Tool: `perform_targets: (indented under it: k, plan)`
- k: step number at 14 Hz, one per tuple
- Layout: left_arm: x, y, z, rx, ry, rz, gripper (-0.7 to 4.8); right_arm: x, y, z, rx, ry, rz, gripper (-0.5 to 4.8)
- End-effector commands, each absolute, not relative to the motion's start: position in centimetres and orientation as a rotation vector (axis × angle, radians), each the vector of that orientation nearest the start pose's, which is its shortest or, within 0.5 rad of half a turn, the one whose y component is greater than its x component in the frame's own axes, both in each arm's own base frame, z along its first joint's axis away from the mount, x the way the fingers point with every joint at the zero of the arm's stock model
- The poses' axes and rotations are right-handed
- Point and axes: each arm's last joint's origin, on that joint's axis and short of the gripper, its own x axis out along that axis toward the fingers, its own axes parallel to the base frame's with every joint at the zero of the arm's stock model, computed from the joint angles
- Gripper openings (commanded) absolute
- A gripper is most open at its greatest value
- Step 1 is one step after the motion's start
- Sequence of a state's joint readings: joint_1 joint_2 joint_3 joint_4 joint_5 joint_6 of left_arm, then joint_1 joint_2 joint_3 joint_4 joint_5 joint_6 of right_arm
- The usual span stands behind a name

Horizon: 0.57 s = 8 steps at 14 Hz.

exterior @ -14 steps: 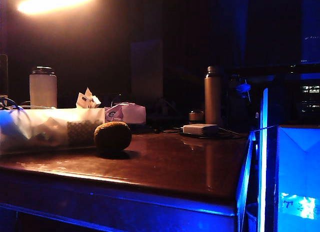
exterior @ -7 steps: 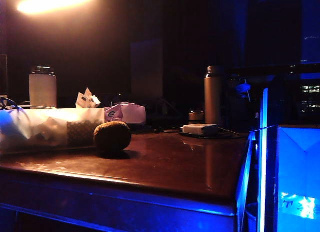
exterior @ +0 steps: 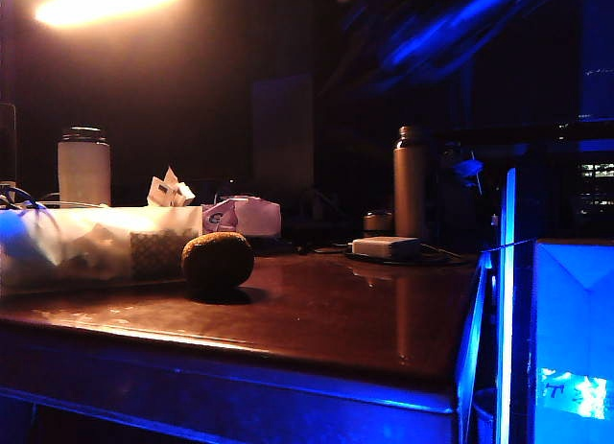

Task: Pick up the kiwi and place it into the translucent box.

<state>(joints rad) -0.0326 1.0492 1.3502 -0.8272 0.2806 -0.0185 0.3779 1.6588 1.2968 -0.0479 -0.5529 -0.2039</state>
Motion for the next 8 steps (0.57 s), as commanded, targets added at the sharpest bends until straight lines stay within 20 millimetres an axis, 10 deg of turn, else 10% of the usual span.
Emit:
perform_targets:
  k: [1, 4, 6, 8]
  plan:
    - [18.6, -1.4, 41.8, -0.103, 0.51, -0.296, -0.05, 35.6, 19.3, 26.7, -0.247, 0.351, 1.059, -0.01]
    - [18.6, -1.4, 41.8, -0.106, 0.506, -0.305, -0.05, 35.2, 22.5, 23.9, -0.326, 0.377, 1.138, 0.34]
    - [18.6, -1.4, 41.8, -0.106, 0.506, -0.307, -0.05, 34.3, 23.9, 23.4, -0.416, 0.36, 1.15, 4.79]
    - [18.6, -1.4, 41.8, -0.106, 0.506, -0.307, -0.05, 33.7, 24.9, 23.4, -0.526, 0.287, 1.184, 4.79]
